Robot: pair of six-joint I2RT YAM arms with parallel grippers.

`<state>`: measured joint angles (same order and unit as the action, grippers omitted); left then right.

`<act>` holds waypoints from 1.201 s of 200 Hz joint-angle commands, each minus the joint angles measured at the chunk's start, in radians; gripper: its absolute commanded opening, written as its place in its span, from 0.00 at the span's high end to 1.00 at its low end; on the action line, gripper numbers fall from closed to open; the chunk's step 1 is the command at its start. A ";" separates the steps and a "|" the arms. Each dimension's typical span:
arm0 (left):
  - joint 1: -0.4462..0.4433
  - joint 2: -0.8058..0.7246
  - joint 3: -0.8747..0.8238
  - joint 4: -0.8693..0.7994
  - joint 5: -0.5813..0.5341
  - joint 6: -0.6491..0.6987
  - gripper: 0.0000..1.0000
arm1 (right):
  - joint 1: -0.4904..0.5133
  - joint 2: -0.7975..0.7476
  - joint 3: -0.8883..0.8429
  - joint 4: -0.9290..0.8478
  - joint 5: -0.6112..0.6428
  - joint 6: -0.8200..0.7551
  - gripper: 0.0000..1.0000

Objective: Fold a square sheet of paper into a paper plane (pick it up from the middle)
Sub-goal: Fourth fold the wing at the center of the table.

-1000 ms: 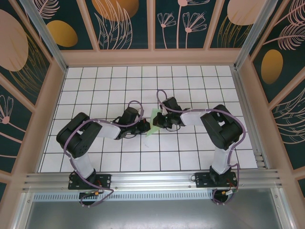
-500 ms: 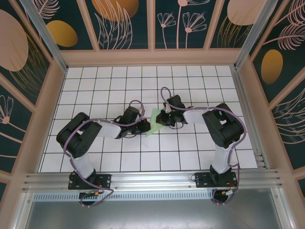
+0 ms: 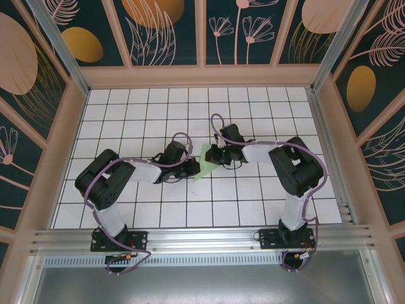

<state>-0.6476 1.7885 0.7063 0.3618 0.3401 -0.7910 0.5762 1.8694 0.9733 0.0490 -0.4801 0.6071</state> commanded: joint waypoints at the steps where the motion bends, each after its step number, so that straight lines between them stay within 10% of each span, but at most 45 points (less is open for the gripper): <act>1: 0.005 0.072 -0.023 -0.164 -0.130 0.036 0.99 | -0.005 0.018 0.011 0.003 0.003 -0.030 0.94; 164: 0.002 0.092 -0.027 -0.193 -0.125 0.072 0.98 | -0.104 0.099 0.104 -0.050 0.000 -0.090 0.94; 240: 0.001 0.096 -0.021 -0.192 -0.131 0.065 0.98 | -0.001 0.050 0.067 -0.044 -0.039 -0.112 0.94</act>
<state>-0.6491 1.7916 0.7147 0.3466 0.3393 -0.7589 0.5175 1.9495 1.0538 0.0261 -0.4889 0.5205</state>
